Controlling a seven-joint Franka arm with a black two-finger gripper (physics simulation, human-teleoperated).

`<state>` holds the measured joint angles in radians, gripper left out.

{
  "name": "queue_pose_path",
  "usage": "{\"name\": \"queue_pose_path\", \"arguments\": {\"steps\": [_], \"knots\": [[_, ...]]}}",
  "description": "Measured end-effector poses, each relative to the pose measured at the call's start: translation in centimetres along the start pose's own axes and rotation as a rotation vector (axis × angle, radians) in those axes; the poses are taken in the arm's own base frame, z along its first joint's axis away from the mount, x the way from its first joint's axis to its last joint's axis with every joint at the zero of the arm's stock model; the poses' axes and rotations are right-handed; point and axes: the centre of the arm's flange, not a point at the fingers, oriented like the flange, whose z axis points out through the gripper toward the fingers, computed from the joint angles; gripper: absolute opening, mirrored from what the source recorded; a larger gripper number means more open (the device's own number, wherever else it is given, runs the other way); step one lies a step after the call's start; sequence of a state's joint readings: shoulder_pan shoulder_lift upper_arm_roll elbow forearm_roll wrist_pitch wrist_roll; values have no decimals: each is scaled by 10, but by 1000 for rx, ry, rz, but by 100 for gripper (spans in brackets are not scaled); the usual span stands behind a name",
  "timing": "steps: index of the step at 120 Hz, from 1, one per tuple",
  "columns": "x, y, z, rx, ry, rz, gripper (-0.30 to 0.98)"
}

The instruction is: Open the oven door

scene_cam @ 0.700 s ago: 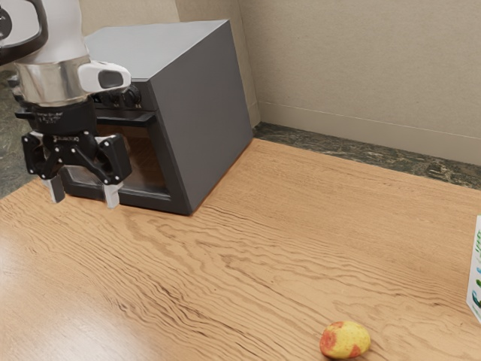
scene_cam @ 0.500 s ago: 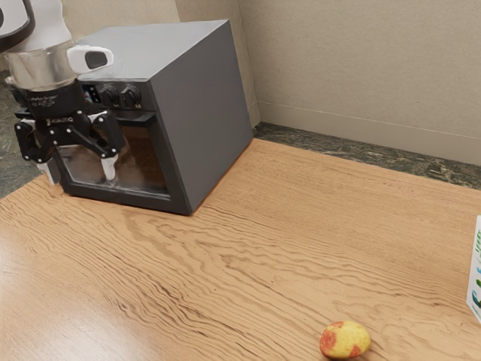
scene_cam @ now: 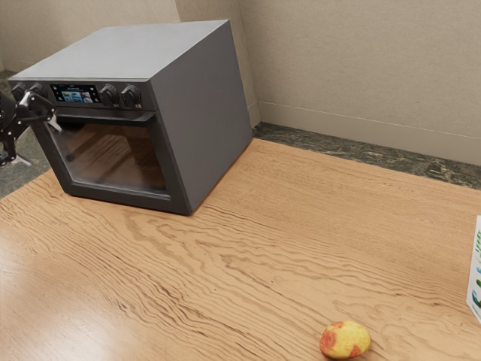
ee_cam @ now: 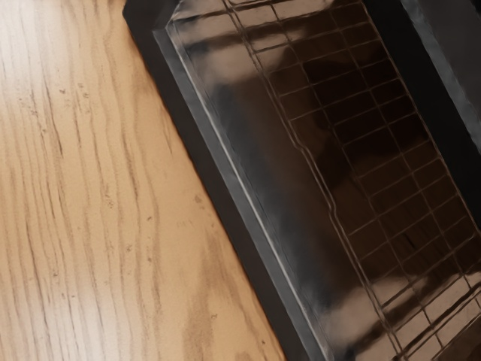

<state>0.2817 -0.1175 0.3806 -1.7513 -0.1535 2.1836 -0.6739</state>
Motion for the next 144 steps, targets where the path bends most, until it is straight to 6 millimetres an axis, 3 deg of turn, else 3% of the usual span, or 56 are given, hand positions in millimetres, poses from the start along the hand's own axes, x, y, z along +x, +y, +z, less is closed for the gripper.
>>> {"name": "queue_pose_path", "arguments": {"steps": [26,44,100,144], "knots": [[28,5,4,-51,83,-163,69],[34,2,4,-68,106,-236,69],[14,43,39,-86,94,-332,68],[24,30,55,-67,106,-414,68]]}}
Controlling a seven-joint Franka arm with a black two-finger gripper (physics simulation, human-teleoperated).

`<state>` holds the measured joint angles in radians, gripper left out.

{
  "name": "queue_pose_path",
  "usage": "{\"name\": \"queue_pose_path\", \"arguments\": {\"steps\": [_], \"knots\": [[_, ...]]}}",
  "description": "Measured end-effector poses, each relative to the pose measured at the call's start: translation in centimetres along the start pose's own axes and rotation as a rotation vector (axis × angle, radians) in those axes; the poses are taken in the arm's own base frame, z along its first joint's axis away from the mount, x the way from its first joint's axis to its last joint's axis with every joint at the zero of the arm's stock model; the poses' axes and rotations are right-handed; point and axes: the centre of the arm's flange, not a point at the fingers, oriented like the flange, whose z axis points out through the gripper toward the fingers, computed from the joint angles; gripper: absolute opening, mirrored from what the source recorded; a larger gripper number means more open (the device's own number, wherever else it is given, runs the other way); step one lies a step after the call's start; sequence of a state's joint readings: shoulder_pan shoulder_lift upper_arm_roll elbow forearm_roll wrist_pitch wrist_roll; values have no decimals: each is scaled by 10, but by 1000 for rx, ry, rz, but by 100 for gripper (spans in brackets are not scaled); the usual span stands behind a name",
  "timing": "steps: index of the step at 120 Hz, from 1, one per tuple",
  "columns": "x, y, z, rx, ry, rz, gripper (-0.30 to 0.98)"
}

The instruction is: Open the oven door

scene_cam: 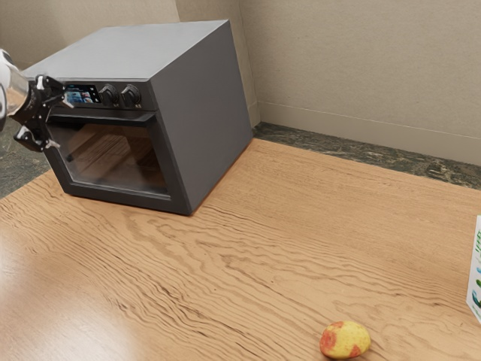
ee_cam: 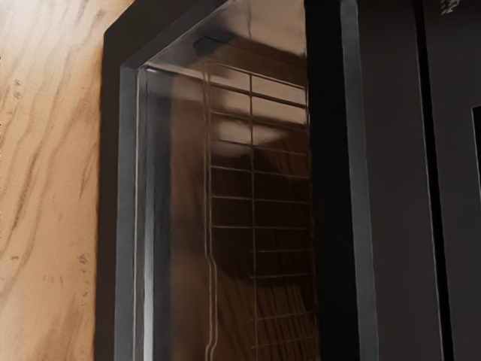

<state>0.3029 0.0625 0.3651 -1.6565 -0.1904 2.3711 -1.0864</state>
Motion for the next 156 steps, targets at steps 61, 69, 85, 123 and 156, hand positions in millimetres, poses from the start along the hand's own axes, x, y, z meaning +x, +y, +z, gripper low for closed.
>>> {"name": "queue_pose_path", "arguments": {"steps": [61,69,85,123,156], "knots": [[-12,-17,31,15,-37,-69,68],[-12,-29,31,21,-48,-86,68],[-10,-58,23,23,-64,-120,68],[42,-199,-32,28,-45,-319,68],[-35,-59,-211,-161,23,75,68]]}}
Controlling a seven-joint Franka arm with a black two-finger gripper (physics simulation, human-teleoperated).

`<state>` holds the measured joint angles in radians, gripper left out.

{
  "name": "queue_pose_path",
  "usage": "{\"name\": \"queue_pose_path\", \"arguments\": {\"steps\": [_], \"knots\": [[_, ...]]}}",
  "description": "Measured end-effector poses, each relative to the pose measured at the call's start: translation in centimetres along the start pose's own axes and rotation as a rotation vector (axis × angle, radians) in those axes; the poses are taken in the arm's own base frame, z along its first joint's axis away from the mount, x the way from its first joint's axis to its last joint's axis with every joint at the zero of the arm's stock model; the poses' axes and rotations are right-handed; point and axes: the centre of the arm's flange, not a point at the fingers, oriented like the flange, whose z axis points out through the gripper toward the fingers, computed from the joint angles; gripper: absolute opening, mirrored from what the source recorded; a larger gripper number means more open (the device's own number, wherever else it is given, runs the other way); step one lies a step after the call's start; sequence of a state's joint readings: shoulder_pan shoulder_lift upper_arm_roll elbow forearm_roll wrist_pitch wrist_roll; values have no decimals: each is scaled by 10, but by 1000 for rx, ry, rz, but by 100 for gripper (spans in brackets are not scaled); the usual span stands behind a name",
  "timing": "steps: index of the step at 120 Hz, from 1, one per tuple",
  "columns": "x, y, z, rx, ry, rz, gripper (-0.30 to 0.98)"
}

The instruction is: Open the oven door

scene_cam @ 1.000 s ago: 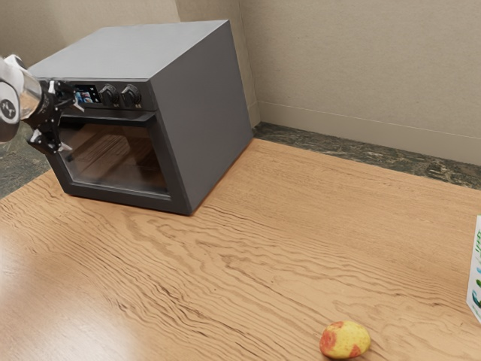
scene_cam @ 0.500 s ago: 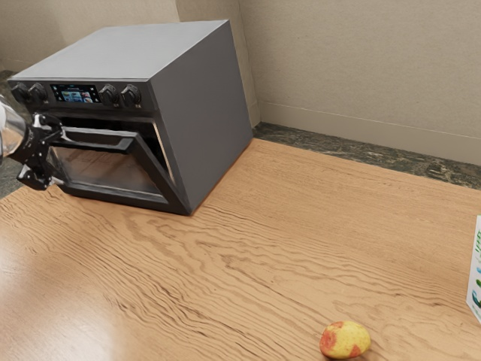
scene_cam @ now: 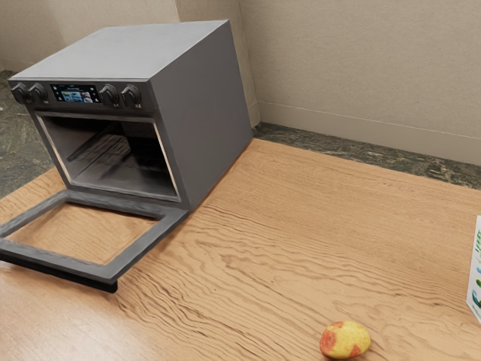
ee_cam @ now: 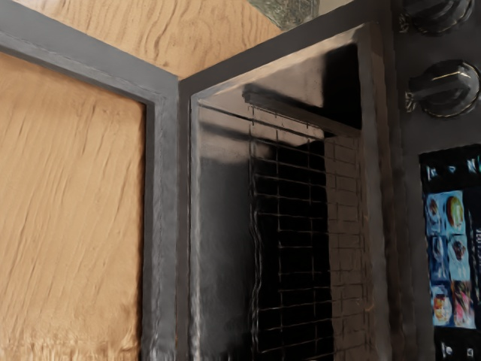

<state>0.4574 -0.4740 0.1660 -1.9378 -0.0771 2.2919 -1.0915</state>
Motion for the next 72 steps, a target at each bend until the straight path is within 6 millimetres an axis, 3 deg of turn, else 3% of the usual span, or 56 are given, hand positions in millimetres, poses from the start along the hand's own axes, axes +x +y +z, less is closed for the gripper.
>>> {"name": "queue_pose_path", "arguments": {"steps": [6,11,17,25,35,40,46,72], "knots": [[-78,88,-72,-67,-18,218,68],[-147,124,-95,-71,-85,374,68],[-227,121,-82,14,-206,536,68],[-282,99,-54,149,-302,667,68],[-306,68,-14,297,-331,779,68],[-306,53,14,362,-337,805,68],[-305,39,35,412,-356,824,69],[-306,23,49,452,-464,842,69]]}}
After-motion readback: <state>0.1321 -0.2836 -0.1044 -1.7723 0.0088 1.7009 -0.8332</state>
